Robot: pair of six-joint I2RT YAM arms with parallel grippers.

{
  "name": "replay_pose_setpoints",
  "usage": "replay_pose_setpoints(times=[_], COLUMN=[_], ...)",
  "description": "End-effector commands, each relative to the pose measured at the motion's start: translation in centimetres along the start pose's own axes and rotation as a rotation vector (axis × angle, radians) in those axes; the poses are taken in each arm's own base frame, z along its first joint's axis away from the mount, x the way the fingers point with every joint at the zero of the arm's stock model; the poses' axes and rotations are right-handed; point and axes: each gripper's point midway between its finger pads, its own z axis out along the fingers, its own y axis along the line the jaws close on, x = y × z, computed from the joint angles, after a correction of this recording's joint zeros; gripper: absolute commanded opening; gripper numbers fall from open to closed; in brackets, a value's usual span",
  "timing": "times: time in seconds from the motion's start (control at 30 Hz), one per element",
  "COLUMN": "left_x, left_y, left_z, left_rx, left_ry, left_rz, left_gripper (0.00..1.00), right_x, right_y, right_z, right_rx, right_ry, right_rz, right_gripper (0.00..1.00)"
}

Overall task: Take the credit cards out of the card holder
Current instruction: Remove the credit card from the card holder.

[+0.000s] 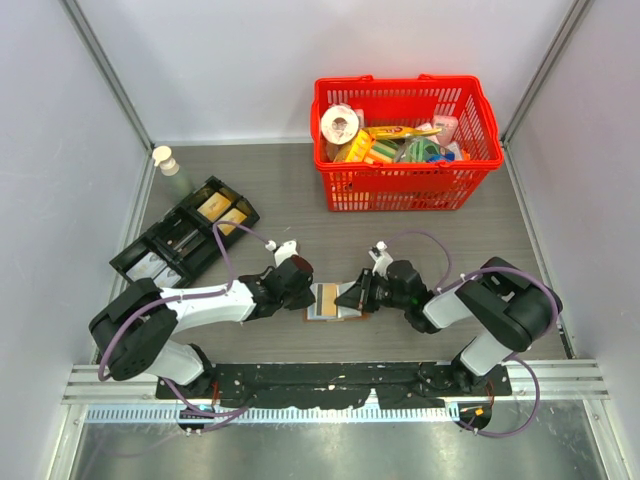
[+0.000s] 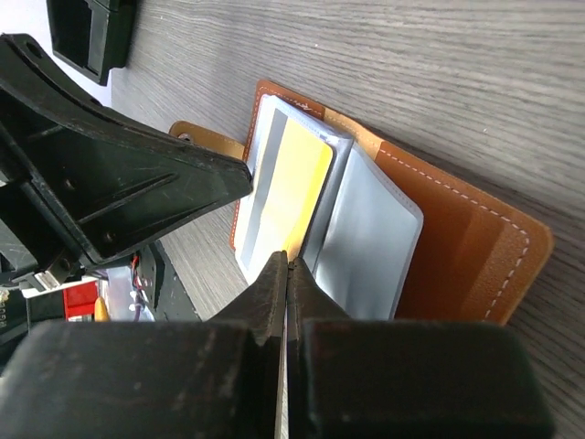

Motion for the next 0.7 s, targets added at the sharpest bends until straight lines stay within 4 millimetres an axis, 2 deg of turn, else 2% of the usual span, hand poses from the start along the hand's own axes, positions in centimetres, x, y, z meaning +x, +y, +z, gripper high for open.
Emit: replay_pose_setpoints(times=[0.0, 0.27, 0.33, 0.37, 0.43, 0.67], left_x=[3.8, 3.5, 3.7, 3.7, 3.7, 4.0], left_y=[5.3, 5.1, 5.0, 4.9, 4.8, 4.7], left_z=[0.4, 0.2, 0.2, 0.2, 0.2, 0.3], left_rx=[-0.164, -0.159, -0.157, -0.151, -0.146, -0.136], left_ry=[0.111, 0.103, 0.109, 0.109, 0.109, 0.122], left_rz=[0.047, 0.047, 0.047, 0.042, 0.041, 0.033], left_gripper=[0.00, 0.00, 0.00, 0.00, 0.00, 0.00], right_x=[-1.6, -1.7, -1.9, -1.8, -1.9, -1.9], right_y=[2.2, 1.7, 1.3, 1.1, 1.0, 0.2], right_z=[-0.6, -0.6, -0.3, -0.2, 0.0, 0.8], right_rx=[-0.094, -0.050, -0.032, -0.025, -0.022, 0.003], right_ry=[-0.041, -0.016, -0.019, -0.017, -0.020, -0.020], right_rz=[-0.041, -0.049, -0.038, -0.031, -0.021, 0.027], right_gripper=[0.01, 0.01, 0.07, 0.14, 0.23, 0.40])
